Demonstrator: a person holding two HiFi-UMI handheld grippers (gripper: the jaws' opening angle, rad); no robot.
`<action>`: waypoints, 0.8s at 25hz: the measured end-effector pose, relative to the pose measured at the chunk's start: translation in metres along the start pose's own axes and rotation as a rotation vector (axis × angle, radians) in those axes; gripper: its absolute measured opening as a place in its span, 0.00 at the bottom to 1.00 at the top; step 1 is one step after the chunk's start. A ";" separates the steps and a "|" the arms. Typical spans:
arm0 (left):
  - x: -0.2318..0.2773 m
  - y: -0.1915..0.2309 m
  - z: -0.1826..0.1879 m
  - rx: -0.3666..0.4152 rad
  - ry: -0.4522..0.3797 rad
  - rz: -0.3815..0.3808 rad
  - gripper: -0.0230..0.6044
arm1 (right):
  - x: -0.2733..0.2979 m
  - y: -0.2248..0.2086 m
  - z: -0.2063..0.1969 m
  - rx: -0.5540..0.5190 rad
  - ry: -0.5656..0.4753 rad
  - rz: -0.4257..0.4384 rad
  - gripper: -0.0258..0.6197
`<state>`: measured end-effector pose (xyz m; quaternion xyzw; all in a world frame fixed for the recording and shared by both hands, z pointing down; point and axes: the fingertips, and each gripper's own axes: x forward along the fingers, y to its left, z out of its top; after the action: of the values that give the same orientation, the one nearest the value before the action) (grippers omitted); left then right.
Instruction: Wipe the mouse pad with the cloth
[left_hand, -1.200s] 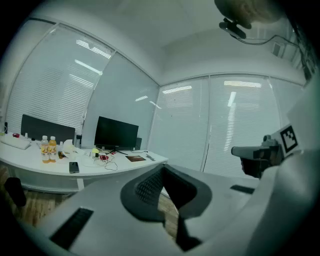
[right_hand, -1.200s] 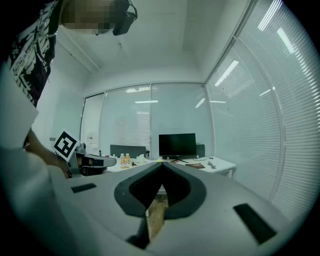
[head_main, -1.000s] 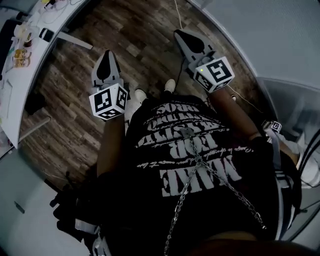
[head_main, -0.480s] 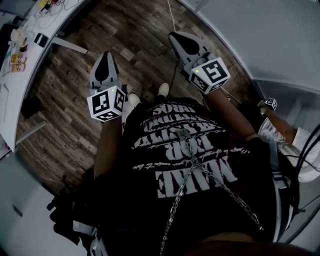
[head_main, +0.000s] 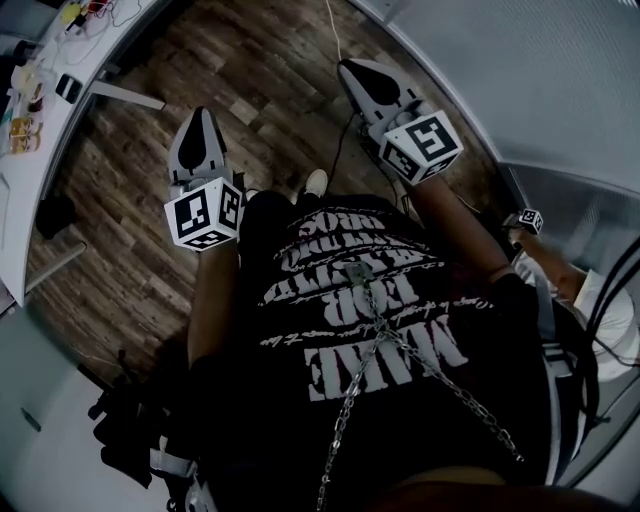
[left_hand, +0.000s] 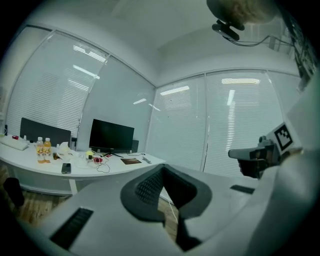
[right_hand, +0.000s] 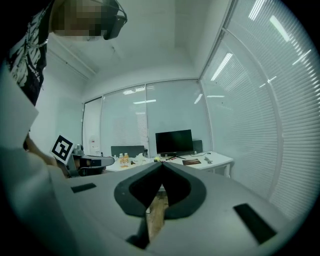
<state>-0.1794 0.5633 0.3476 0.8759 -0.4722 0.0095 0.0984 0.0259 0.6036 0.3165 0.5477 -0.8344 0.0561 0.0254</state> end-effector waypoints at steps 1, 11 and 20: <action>0.000 0.002 -0.002 0.000 0.004 0.010 0.04 | 0.001 -0.004 -0.002 0.012 0.001 -0.001 0.04; 0.027 0.038 -0.009 -0.026 0.038 0.075 0.04 | 0.048 -0.027 -0.008 0.043 0.024 0.023 0.04; 0.108 0.079 0.004 -0.043 0.027 0.016 0.04 | 0.118 -0.053 0.000 0.002 0.035 0.006 0.04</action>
<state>-0.1855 0.4310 0.3681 0.8696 -0.4779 0.0118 0.1236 0.0277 0.4756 0.3325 0.5440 -0.8355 0.0667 0.0391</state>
